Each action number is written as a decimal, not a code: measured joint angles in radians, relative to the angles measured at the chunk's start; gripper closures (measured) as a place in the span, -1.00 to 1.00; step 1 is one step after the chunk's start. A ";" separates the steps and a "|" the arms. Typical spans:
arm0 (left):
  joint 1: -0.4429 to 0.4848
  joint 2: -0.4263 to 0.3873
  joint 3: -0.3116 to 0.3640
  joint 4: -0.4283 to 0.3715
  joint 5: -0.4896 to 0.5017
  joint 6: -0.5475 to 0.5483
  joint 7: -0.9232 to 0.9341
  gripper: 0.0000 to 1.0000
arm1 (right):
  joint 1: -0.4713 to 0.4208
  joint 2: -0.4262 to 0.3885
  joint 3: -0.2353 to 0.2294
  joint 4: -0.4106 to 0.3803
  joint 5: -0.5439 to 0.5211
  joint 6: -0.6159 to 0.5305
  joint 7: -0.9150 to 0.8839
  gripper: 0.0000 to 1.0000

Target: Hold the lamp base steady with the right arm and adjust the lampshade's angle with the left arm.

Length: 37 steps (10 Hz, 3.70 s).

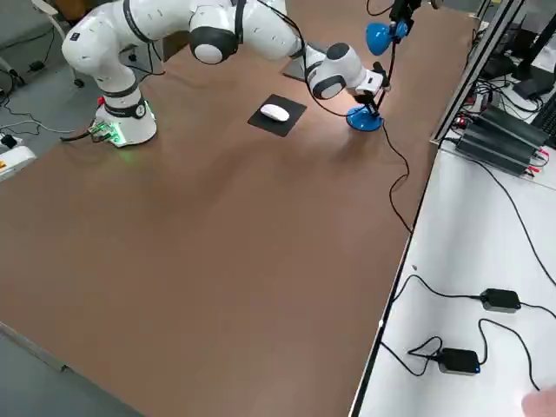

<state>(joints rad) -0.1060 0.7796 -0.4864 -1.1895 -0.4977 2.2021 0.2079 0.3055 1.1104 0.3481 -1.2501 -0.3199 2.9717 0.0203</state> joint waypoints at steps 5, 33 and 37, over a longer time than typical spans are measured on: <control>0.000 0.000 -0.002 0.001 -0.022 -0.042 -0.061 -0.16 | 0.000 0.000 0.000 0.000 -0.001 0.000 0.000 0.67; 0.504 -0.584 0.023 -0.231 0.535 -0.559 -0.114 -0.96 | 0.001 -0.003 -0.011 0.016 -0.002 0.002 0.048 -0.61; 0.212 -0.698 0.428 -0.353 0.488 -0.507 -0.103 -0.97 | -0.025 -0.136 -0.011 -0.121 -0.002 -0.002 0.068 -1.00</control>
<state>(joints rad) 0.1061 0.0816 -0.0583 -1.5428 -0.0096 1.6956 0.1049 0.2809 0.9746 0.3366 -1.3712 -0.3214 2.9699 0.0886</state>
